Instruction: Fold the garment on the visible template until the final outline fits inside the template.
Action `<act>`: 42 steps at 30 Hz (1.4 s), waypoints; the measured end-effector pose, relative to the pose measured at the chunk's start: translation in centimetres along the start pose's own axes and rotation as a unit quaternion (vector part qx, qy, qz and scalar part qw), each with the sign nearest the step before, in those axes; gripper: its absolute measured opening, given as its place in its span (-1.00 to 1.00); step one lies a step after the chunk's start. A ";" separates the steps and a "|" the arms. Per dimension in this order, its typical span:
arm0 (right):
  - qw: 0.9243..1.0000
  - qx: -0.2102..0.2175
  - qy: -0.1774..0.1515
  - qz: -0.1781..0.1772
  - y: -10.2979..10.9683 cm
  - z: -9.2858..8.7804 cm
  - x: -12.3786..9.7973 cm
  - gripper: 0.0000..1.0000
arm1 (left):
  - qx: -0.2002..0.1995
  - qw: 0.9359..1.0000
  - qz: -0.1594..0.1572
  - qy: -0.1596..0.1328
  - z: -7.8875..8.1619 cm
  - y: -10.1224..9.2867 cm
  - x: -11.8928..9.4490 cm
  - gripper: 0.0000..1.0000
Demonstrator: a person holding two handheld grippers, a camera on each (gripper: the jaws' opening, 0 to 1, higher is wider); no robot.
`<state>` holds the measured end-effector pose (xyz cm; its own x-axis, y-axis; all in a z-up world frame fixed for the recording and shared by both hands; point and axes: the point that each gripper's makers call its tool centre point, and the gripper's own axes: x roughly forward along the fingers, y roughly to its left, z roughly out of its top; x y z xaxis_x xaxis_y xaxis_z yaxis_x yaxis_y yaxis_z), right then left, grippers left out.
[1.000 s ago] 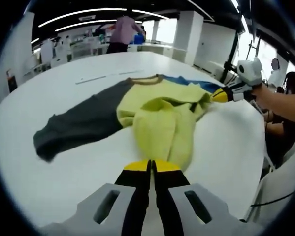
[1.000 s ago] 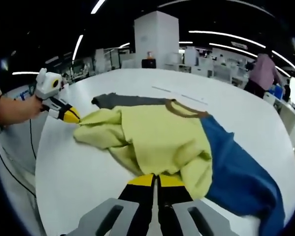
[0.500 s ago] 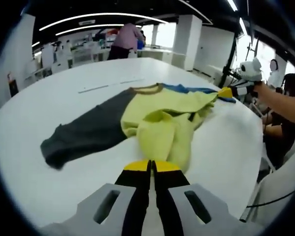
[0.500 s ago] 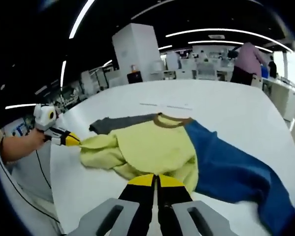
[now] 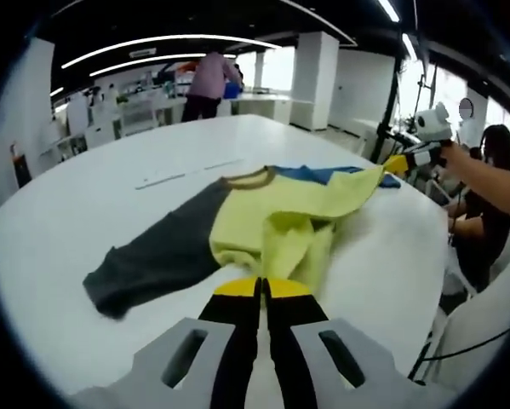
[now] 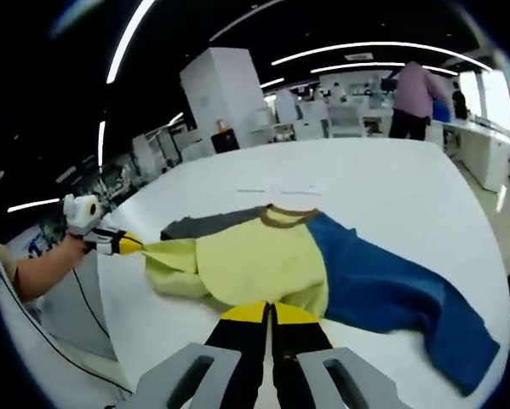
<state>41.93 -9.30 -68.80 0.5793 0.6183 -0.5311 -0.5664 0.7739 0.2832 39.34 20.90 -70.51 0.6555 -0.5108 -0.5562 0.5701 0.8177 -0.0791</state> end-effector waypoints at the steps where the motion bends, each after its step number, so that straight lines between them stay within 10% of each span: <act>1: 1.000 0.000 -0.001 0.000 0.0 0.1 -0.3 -1.00 | 0.000 1.000 -0.001 0.000 0.1 0.0 -0.2 -1.00; 14: 1.000 -0.008 -0.019 0.002 0.7 1.4 -4.6 -1.00 | 0.005 1.000 -0.013 -0.010 1.4 -1.1 -2.3 -1.00; 42: 1.000 0.013 0.021 0.007 3.7 -3.1 -10.3 -1.00 | 0.016 0.999 -0.051 0.004 0.0 -4.4 -6.5 -1.00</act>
<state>32.03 -13.19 -64.78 0.5458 0.6239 -0.5593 -0.5593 0.7683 0.3113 32.57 20.66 -66.57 0.5896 -0.5883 -0.5534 0.6488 0.7531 -0.1094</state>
